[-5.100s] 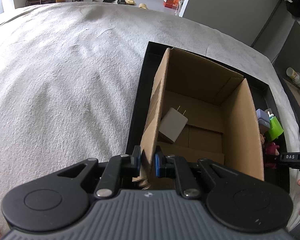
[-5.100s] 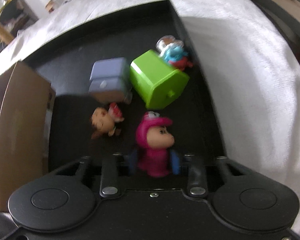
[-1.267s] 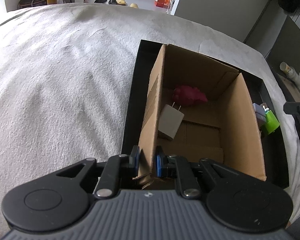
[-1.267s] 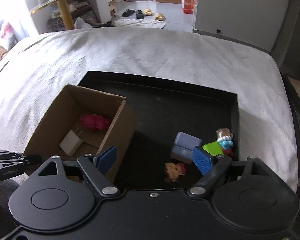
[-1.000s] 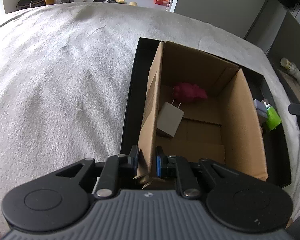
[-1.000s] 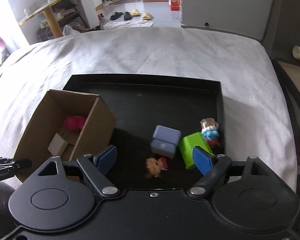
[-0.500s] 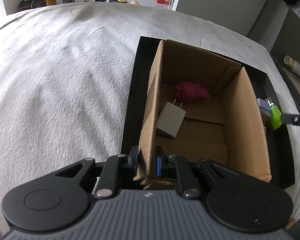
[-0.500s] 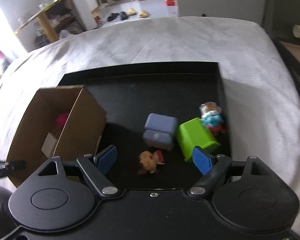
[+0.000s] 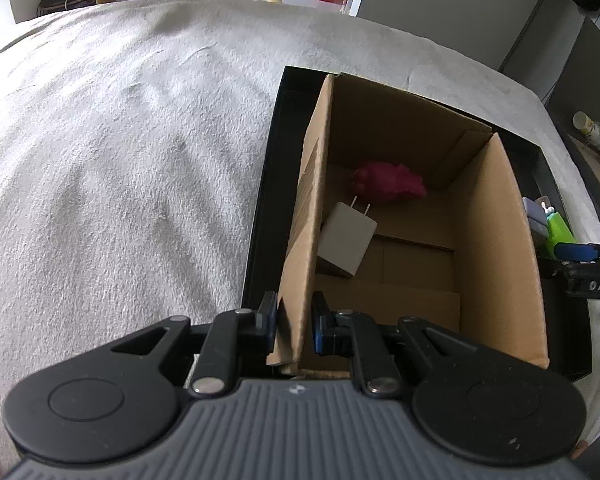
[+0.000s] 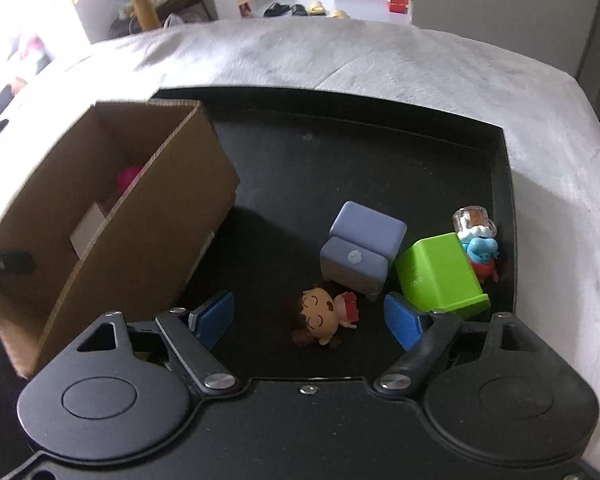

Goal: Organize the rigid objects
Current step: 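Move the right tool back to the cartoon boy figure on the tray, then close the right tool on the cartoon boy figure and lift it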

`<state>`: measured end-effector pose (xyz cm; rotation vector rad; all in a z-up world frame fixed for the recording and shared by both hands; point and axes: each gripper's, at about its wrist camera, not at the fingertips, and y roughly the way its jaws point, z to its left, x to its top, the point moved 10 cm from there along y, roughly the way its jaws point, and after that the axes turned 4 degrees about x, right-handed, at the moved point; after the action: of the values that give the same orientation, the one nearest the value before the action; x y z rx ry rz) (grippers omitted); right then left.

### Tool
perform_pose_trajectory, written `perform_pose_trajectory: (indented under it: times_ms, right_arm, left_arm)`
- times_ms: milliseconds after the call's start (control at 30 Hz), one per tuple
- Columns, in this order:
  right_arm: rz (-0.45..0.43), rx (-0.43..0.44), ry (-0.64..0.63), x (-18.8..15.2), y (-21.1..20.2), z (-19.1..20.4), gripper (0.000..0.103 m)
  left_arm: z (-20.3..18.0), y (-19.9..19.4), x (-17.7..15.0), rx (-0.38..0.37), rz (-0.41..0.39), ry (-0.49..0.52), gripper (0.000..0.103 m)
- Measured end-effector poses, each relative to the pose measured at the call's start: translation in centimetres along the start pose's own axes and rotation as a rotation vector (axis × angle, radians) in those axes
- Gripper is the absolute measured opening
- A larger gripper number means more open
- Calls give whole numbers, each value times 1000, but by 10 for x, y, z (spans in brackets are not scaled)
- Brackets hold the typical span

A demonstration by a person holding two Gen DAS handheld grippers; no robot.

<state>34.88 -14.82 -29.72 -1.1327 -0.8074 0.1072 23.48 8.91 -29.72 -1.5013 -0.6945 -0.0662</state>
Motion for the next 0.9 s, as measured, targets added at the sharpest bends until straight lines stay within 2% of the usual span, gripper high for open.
perform_pose_trajectory:
  times_ms: [233,400,433,467,900]
  right_arm:
    - [3,-39,-71,-2,12,5,77]
    - [24,-73,-72,-7,21,0,70]
    - [28,-81,-71,-7,23,-1,62]
    - [35,-79,-66,-8,24,-1,43]
    - [52,-30,-8,-11,-2,6,44]
  left_arm:
    - [1,3,0,2,5,-10,15]
    - [1,2,0,1,1,-9,15]
    - [1,2,0,-1,0,-9,15]
    - [2,2,1,-4,-1,-10,15]
    - [1,0,2,-3,-5,-12,15]
